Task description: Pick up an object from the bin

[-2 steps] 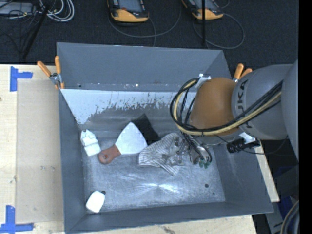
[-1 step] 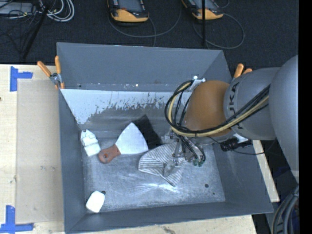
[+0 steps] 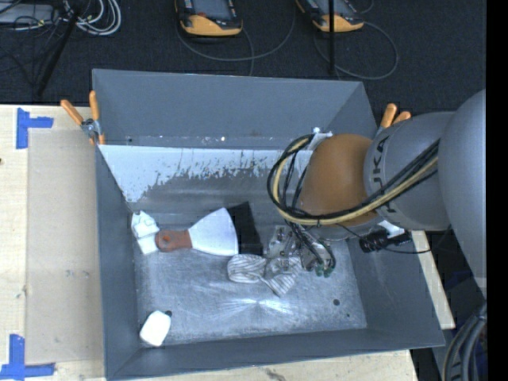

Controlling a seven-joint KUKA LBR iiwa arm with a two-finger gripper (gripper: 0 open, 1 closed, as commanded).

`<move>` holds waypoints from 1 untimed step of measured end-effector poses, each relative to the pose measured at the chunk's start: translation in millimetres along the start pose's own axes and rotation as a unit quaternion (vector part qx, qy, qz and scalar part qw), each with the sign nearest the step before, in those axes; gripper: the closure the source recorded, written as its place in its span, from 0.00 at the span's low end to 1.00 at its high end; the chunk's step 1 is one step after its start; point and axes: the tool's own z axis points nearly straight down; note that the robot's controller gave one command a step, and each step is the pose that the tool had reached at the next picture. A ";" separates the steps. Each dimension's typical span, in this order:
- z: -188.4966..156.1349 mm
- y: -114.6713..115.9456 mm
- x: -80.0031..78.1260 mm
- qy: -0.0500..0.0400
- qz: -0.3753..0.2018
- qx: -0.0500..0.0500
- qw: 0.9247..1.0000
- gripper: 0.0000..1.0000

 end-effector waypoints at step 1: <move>0.0 0.1 0.0 0.000 0.000 0.000 1.000 1.00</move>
Offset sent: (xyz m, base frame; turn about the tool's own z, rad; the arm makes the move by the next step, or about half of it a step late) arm -0.0079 -0.0004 0.0716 0.0123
